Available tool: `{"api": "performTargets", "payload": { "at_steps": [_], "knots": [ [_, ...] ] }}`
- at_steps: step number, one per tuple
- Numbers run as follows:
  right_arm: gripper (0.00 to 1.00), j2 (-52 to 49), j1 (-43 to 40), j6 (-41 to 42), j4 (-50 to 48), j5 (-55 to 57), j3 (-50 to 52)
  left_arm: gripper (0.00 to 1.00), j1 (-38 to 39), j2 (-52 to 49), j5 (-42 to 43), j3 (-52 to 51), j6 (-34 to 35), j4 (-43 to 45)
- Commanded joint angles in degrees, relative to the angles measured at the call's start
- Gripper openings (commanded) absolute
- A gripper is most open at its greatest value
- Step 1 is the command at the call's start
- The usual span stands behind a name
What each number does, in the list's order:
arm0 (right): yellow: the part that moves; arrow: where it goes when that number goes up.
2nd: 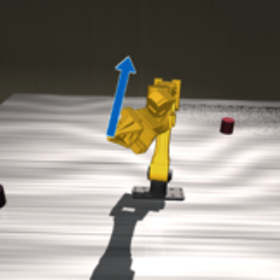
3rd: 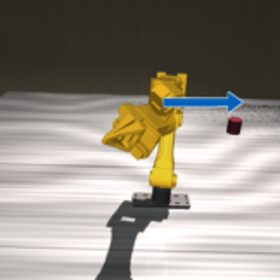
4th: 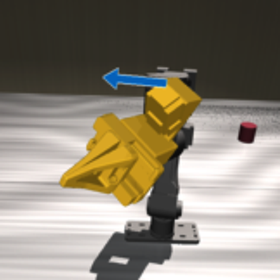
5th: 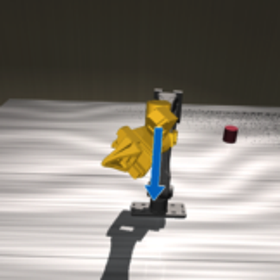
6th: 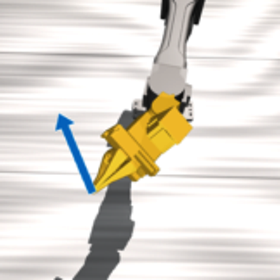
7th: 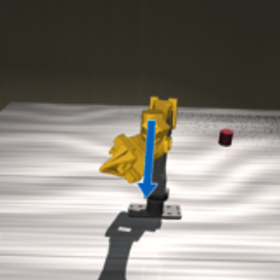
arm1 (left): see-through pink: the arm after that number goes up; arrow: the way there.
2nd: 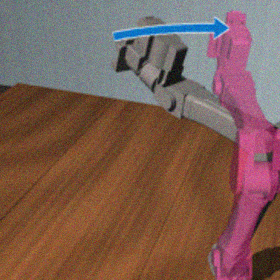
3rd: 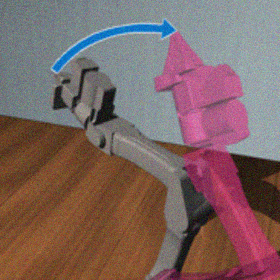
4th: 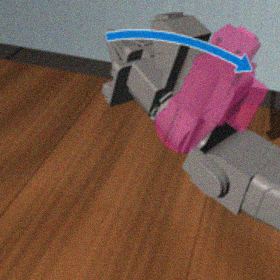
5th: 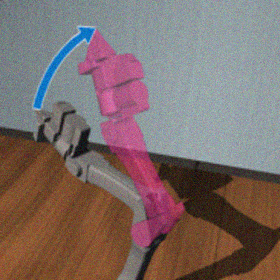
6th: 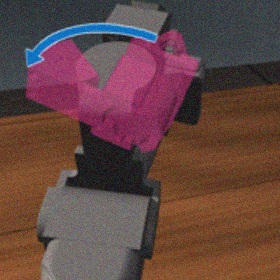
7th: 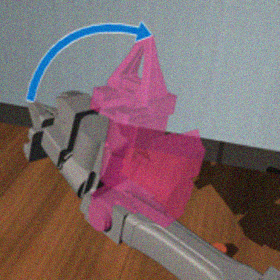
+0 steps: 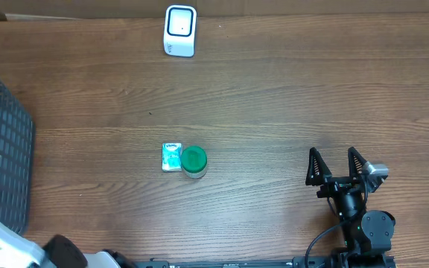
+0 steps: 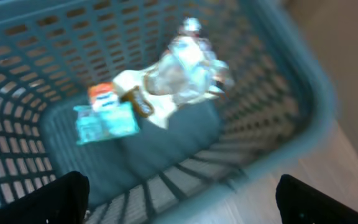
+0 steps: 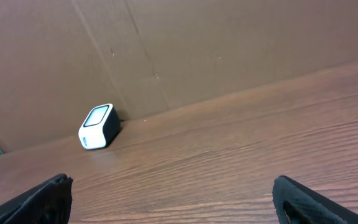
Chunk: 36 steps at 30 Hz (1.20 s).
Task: Scan the item barcode
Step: 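Reach the left gripper into the basket and grasp the clear snack bag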
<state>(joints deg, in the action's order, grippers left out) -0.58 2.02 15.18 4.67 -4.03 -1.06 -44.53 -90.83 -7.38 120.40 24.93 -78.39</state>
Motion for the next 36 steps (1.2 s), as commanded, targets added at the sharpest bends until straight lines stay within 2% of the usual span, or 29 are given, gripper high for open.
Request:
{"api": "performTargets", "payload": {
  "at_steps": [1, 4, 9, 13, 24, 27, 30, 32, 33, 34, 35, 36],
  "knots": [
    [1.00, 0.42, 0.33, -0.17, -0.26, 0.52, 0.59, 0.97, -4.81, -5.73, 0.74, -5.77, -5.51, 3.30],
    [1.00, 0.42, 0.33, -0.17, -0.26, 0.52, 0.59, 0.95, -5.40, -9.70, -1.68, -8.39, -9.20, 6.14],
    [1.00, 0.42, 0.33, -0.17, -0.26, 0.52, 0.59, 0.98, -5.31, -16.63, 4.20, -8.83, -22.49, 12.39],
    [1.00, 0.42, 0.33, -0.17, -0.26, 0.52, 0.59, 1.00, -5.22, -23.28, 4.63, -8.83, -30.01, 16.24],
    [1.00, 0.42, 0.33, -0.17, -0.26, 0.52, 0.59, 0.99, -3.82, -36.48, 3.93, -8.83, -31.80, 24.85],
    [1.00, 0.42, 0.33, -0.17, -0.26, 0.52, 0.59, 0.95, -3.76, -37.97, 3.82, -8.83, -31.80, 26.49],
    [1.00, 0.42, 0.33, -0.17, -0.26, 0.52, 0.59, 0.82, -3.78, -39.54, 3.78, -8.83, -31.80, 26.43],
    [1.00, 0.42, 0.33, -0.17, -0.26, 0.52, 0.59, 0.69, -3.85, -40.74, 3.76, -8.83, -31.82, 26.12],
    [1.00, 0.42, 0.33, -0.17, -0.26, 0.52, 0.59, 0.48, -3.85, -41.03, 3.52, -8.85, -31.80, 25.66],
    [1.00, 0.42, 0.33, -0.17, -0.26, 0.52, 0.59, 0.36, -3.85, -41.03, 3.32, -8.83, -31.80, 25.46],
    [1.00, 0.42, 0.33, -0.17, -0.26, 0.52, 0.59, 0.17, -3.85, -40.89, 2.71, -8.81, -31.78, 25.27],
    [1.00, 0.42, 0.33, -0.17, -0.26, 0.52, 0.59, 0.12, -3.85, -40.61, 2.19, -8.81, -31.78, 25.07]
  ]
}}
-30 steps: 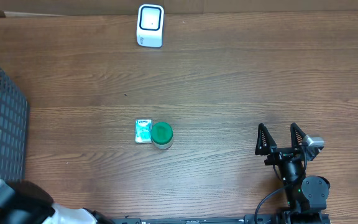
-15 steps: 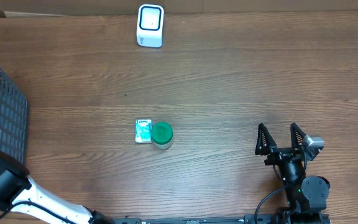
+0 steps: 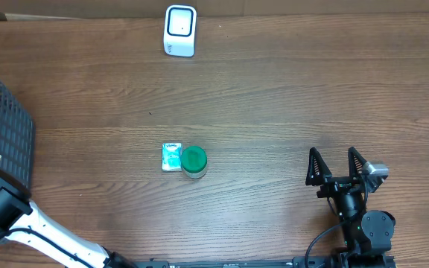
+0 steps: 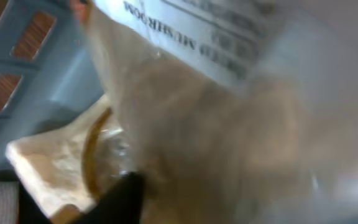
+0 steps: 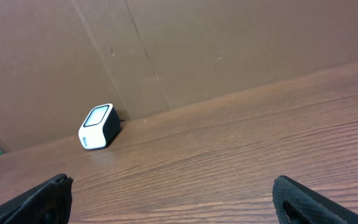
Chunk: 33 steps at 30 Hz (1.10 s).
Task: Scan the item barcode
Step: 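Reach the left gripper into the basket and grasp the clear snack bag, then place the clear snack bag on the table beside the jar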
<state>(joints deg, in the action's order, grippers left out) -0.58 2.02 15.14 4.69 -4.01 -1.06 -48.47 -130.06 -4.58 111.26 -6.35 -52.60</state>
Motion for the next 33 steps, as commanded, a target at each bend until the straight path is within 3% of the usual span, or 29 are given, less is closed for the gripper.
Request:
{"api": "performTargets", "payload": {
  "at_steps": [1, 4, 16, 23, 26, 33],
  "knots": [
    [1.00, 0.42, 0.33, -0.13, -0.28, 0.50, 0.59, 0.11, 0.09, -1.07, -1.09, 0.37, -0.44, -0.96],
    [1.00, 0.42, 0.33, -0.13, -0.28, 0.50, 0.59, 0.04, 0.11, 1.01, -2.54, 0.85, 0.42, -2.36],
    [1.00, 0.42, 0.33, -0.13, -0.28, 0.50, 0.59, 0.04, 0.13, 25.42, -2.93, 2.91, 9.75, -2.89],
    [1.00, 0.42, 0.33, -0.13, -0.28, 0.50, 0.59, 0.04, 2.43, 43.95, 0.74, 2.91, 21.84, -2.05],
    [1.00, 0.42, 0.33, -0.13, -0.28, 0.50, 0.59, 0.04, 9.46, 49.33, 7.34, 2.91, 24.63, -5.35],
    [1.00, 0.42, 0.33, -0.13, -0.28, 0.50, 0.59, 0.04, 32.52, 49.83, 6.91, 0.74, 24.76, -20.61]
  ]
}}
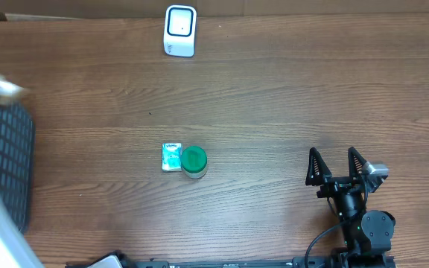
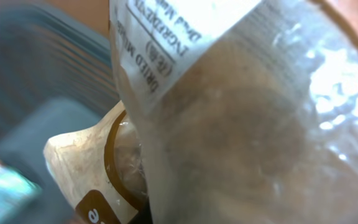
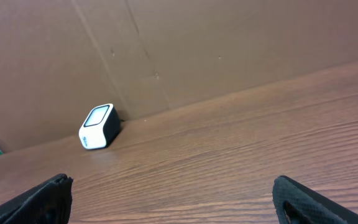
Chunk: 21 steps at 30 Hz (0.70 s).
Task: Scan the item barcode
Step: 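Place the clear snack bag on the table beside the jar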
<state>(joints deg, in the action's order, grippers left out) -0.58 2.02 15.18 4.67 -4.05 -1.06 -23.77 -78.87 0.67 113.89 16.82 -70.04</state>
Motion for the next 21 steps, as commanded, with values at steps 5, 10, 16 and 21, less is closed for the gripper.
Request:
{"api": "performTargets", "payload": {
  "at_steps": [5, 10, 16, 21],
  "knots": [
    [1.00, 0.42, 0.33, -0.17, -0.26, 0.55, 0.59, 0.04, 20.06, -5.29, 1.46, -15.82, 7.54, -6.29],
    [1.00, 0.42, 0.33, -0.17, -0.26, 0.55, 0.59, 0.05, 25.77, -8.31, 2.10, -32.44, 12.31, 3.06],
    [1.00, 0.42, 0.33, -0.17, -0.28, 0.55, 0.59, 0.17, 29.29, -11.08, 2.82, -44.57, 14.95, 14.12],
    [1.00, 0.42, 0.33, -0.17, -0.26, 0.55, 0.59, 0.76, 29.31, -11.21, 2.80, -43.56, 13.92, 16.28]
  ]
}}
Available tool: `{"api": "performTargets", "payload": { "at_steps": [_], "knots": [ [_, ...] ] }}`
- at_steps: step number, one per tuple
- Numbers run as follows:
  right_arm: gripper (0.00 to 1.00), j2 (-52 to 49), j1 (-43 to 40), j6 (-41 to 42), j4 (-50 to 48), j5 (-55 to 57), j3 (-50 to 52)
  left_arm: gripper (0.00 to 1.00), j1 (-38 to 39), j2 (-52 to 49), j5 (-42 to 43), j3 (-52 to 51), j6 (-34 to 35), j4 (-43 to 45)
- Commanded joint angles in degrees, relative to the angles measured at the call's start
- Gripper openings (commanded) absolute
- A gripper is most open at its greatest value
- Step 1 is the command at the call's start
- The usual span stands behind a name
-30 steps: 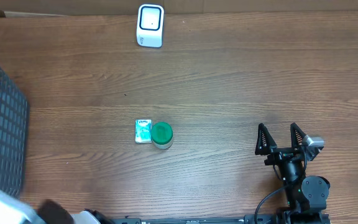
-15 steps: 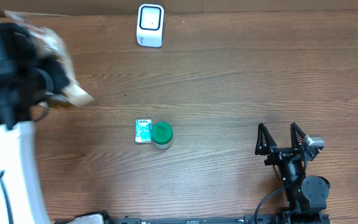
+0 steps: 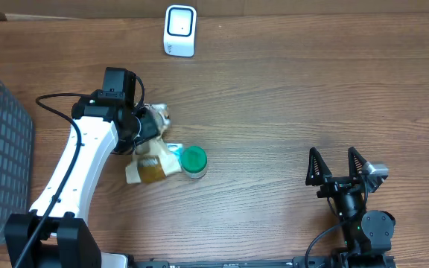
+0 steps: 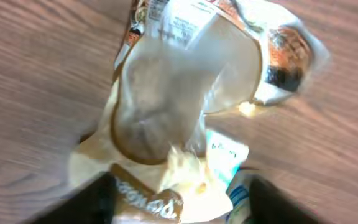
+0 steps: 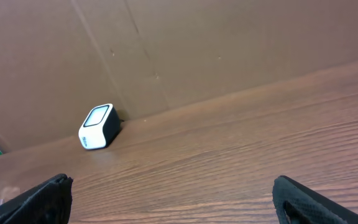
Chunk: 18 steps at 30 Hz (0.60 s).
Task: Scan the item barcode
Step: 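Place the clear snack bag on the table beside the jar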
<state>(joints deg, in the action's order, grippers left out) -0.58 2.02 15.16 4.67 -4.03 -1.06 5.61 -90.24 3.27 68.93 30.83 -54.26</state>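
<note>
A clear and tan snack bag (image 3: 151,165) with a printed label lies on the table left of centre. In the left wrist view the bag (image 4: 179,87) fills the frame. My left gripper (image 3: 146,130) hovers over the bag's far end. Its fingers (image 4: 98,199) stand wide apart on either side of the bag's lower edge, so the left gripper (image 4: 182,190) is open. The white scanner (image 3: 179,30) stands at the table's back edge; the right wrist view also shows the scanner (image 5: 98,126). My right gripper (image 3: 339,162) rests open at the front right, and the right gripper (image 5: 173,186) holds nothing.
A green-lidded jar (image 3: 194,160) stands just right of the bag. A teal packet (image 3: 173,151) lies partly under the bag, its corner (image 4: 225,158) showing. A dark mesh basket (image 3: 6,141) with more items sits at the left edge. A cardboard wall (image 5: 197,43) backs the table.
My left gripper was at the table's left edge over the basket, shut on the bag. Now it is near the jar, its fingers apart, with the bag lying on the table. The right arm is unchanged.
My left gripper was open above the basket, which held the bag and a teal item. Then it was down inside the basket, close on the bag. Then it held the bag above the basket. Now the bag lies beside the jar, released.
</note>
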Motion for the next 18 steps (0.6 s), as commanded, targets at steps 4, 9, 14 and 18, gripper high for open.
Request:
{"api": "performTargets", "payload": {
  "at_steps": [4, 9, 14, 18],
  "knots": [
    [1.00, 0.42, 0.33, -0.15, -0.26, 0.52, 0.59, 0.82, -0.07, 1.14, 0.22, 11.02, -5.35, -5.49],
    [1.00, 0.42, 0.33, -0.15, -0.26, 0.52, 0.59, 0.99, -0.59, 2.43, -2.38, 29.62, -13.31, -16.35],
    [1.00, 0.42, 0.33, -0.15, -0.26, 0.52, 0.59, 1.00, -6.10, 2.43, -4.24, 50.47, -13.75, -23.98],
    [1.00, 0.42, 0.33, -0.15, -0.26, 0.52, 0.59, 1.00, -15.54, 2.43, -4.24, 66.71, -13.77, -27.21]
  ]
}}
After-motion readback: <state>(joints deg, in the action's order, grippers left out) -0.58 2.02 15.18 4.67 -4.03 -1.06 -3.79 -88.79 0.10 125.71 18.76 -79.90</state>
